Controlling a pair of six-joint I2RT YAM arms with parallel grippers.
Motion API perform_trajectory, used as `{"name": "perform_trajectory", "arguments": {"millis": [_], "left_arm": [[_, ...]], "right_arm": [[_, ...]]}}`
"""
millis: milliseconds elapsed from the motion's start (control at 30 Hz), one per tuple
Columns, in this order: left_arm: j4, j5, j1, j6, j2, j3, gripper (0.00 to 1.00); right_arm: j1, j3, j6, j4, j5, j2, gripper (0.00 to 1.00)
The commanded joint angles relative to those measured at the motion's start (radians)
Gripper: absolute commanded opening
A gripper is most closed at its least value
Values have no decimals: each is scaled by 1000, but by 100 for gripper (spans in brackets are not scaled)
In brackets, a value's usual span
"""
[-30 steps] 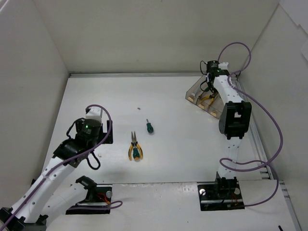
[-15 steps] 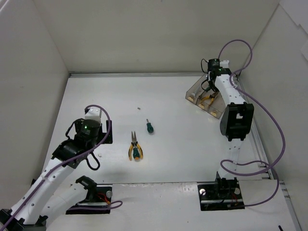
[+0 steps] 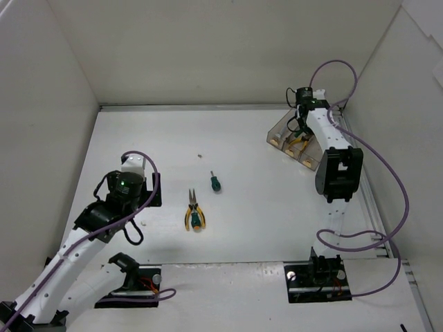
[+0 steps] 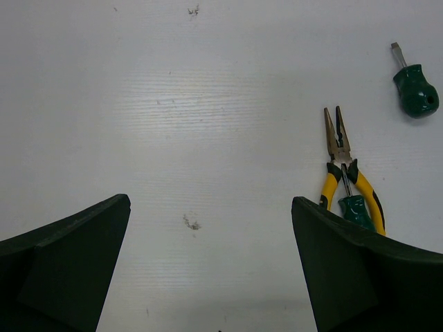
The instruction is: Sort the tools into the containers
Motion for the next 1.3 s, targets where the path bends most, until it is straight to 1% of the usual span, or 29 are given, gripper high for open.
{"name": "perform_trajectory", "arguments": {"millis": [0,167,233,267,400,533,567,667,1100,1167,1267], "left_arm": [[29,-17,7,4,0,20,100],[28,-20,7,3,2,20,100],[26,-22,7,0,0,22,100],[28,-22,7,1,0,22,100],[26,-19,7,3,6,20,100],[28,-17,7,4,11,22,100],[28,-19,7,3,11,22,100],[28,-17,7,3,10,22,100],[26,-14,7,0,11,22,100],[28,-14,7,1,11,22,100],[28,-13,7,0,10,22,100]], "right_arm": [[18,58,-11,29,85,-6,0],[15,91,-12,22,85,37,0],[18,108,-8,19,84,47,2],[51,113,-6,19,81,47,5],[56,134,-11,15,79,63,6],[59,140,-12,15,73,75,7],[59,142,-12,14,67,75,9],[64,142,-9,15,56,83,11],[68,136,15,19,49,115,16],[67,142,17,14,49,112,17],[71,148,23,14,39,101,23]]}}
